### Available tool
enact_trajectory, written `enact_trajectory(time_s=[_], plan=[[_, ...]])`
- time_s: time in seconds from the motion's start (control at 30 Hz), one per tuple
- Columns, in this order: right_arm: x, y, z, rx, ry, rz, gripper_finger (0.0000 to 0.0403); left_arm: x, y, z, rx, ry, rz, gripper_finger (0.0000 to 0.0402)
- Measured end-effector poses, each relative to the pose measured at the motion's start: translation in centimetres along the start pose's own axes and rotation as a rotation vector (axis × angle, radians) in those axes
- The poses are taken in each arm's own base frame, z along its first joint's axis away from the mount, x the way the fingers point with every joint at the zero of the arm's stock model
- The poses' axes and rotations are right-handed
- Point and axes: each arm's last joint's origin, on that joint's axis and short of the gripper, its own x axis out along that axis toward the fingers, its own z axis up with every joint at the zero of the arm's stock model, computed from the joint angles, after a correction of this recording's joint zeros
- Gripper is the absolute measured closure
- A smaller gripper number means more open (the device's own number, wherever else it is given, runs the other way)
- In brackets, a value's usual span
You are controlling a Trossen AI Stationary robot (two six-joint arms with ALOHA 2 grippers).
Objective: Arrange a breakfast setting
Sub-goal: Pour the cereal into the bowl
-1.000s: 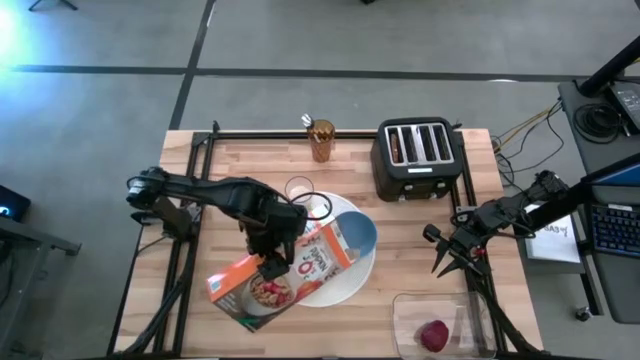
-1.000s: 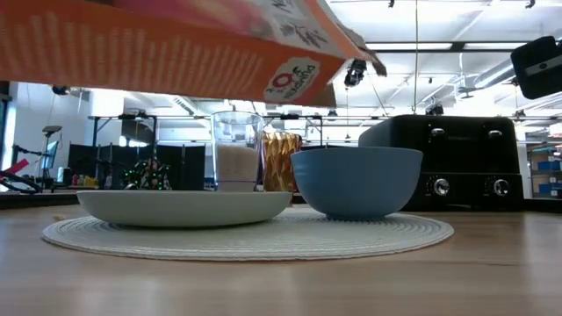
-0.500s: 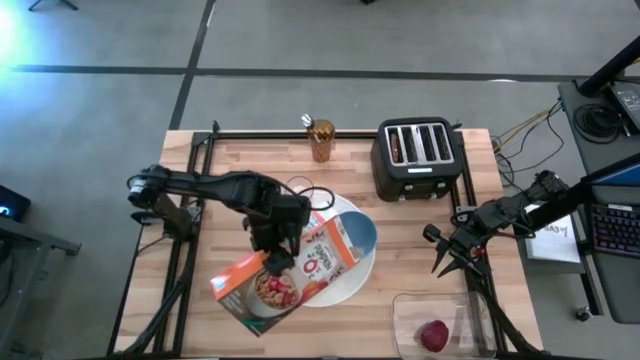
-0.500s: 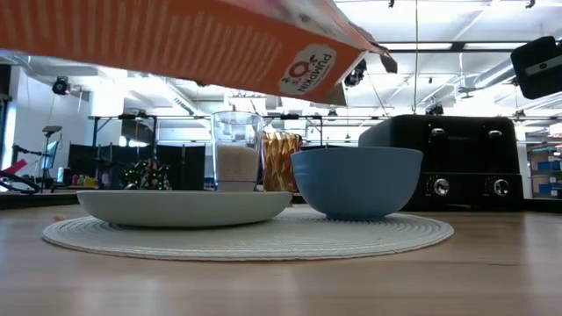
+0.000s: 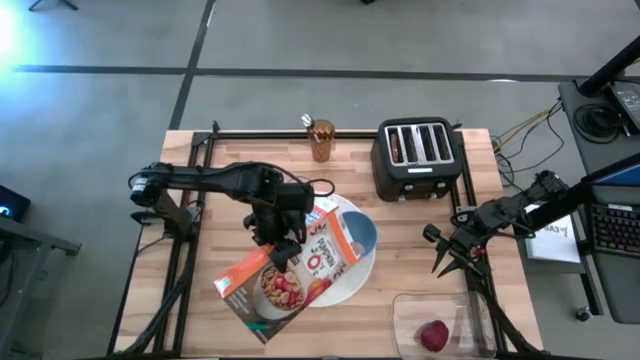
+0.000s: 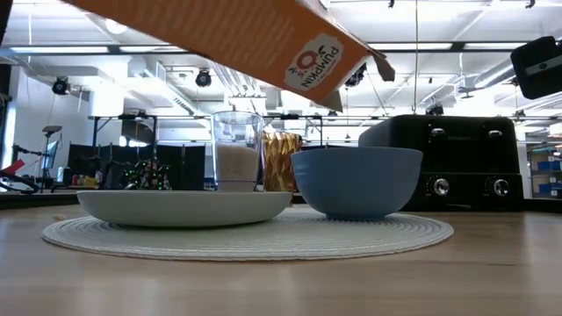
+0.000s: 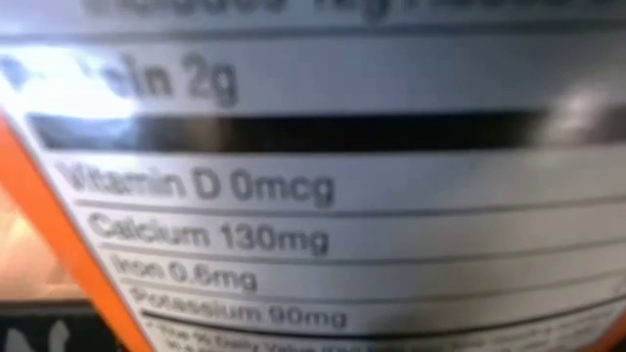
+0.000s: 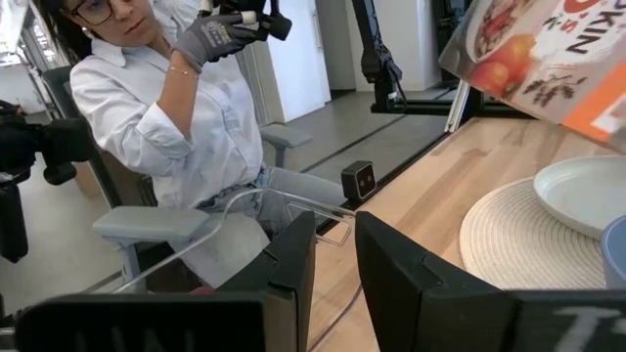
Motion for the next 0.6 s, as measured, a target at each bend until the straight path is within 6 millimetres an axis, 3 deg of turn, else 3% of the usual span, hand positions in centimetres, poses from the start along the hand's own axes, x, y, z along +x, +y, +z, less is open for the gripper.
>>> enact_trajectory(time_s=[0.4, 0.6], plan=[[0.0, 0.0, 0.0, 0.0, 0.0, 0.0, 0.0335, -0.8, 0.1, 1.1, -0.047, -0.006, -0.088, 0.0168], [0.0, 0.0, 0.0, 0.0, 0.0, 0.0, 0.0335, -0.3, 0.3, 2.0, -0.063, 0.031, -0.102, 0.0168]])
